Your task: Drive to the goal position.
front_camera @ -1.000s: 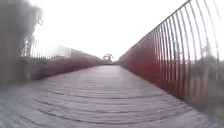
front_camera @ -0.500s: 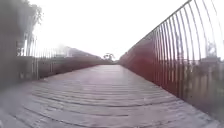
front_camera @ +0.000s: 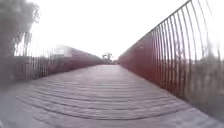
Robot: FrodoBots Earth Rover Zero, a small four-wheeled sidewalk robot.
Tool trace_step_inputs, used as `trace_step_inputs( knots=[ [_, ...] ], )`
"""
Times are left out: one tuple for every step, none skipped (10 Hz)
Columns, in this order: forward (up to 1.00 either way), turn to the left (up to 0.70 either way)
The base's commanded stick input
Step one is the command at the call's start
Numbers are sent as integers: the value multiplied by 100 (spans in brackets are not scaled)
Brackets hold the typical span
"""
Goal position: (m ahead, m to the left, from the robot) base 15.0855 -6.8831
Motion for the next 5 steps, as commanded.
trace_step_inputs(
  knots=[
    [70,-11],
    [70,-14],
    [70,-14],
    [70,-14],
    [70,-14]
  ],
)
